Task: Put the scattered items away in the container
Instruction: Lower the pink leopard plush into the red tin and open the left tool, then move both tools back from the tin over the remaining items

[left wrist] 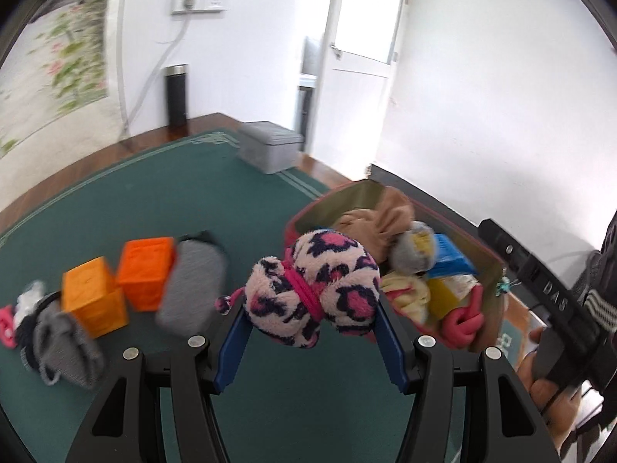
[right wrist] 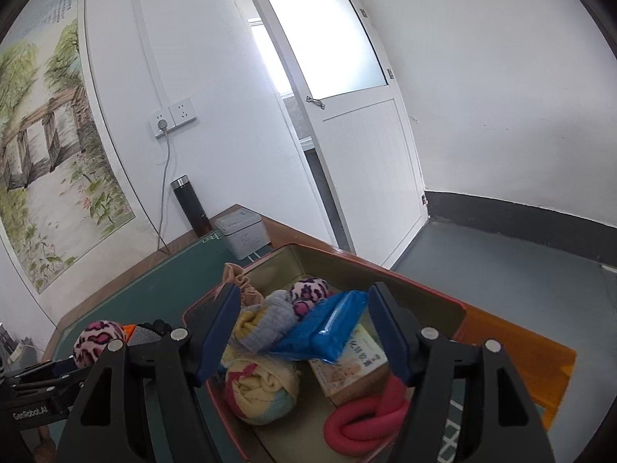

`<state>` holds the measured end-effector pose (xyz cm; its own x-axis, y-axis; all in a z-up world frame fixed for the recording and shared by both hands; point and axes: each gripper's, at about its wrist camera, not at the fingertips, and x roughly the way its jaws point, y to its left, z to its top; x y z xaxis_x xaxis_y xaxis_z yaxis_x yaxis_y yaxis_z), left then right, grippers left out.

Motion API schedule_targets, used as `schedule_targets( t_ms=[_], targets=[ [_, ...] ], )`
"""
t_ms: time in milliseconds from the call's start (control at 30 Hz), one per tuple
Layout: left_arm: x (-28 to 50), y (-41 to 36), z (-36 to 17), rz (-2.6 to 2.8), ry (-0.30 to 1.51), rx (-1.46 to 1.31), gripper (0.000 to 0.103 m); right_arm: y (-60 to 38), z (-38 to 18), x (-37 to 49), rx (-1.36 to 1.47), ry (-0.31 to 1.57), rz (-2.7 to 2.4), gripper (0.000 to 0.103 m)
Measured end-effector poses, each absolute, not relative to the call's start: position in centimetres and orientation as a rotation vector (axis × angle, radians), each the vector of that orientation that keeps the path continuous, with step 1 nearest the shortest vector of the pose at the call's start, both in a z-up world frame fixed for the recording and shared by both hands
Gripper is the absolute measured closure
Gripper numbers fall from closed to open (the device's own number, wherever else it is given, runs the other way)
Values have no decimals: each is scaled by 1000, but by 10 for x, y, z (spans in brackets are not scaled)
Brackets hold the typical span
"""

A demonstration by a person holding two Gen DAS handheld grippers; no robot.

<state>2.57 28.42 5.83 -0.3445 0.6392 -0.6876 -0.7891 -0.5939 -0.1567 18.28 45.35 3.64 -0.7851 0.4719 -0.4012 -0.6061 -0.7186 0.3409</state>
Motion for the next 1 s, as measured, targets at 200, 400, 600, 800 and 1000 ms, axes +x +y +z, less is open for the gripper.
schedule_targets(
  t_ms=[200, 400, 600, 800, 1000],
  targets=[
    [17, 351, 44, 1936, 290, -964, 41, 468, 33, 205, -380, 630, 2391, 30],
    [-4, 398, 35, 1971, 369, -966, 41, 470, 35, 212, -378, 674, 2423, 29],
    [-19, 408, 20, 1951, 372, -1017, 36, 456, 42, 201, -380, 608, 2457, 29],
    [-28, 394, 22, 1914, 266, -1045, 28, 440, 49, 186, -399, 576, 2490, 29],
    [-25, 368, 39, 1961, 241, -1005, 20, 424, 50, 179, -418, 567, 2514, 28]
  ],
)
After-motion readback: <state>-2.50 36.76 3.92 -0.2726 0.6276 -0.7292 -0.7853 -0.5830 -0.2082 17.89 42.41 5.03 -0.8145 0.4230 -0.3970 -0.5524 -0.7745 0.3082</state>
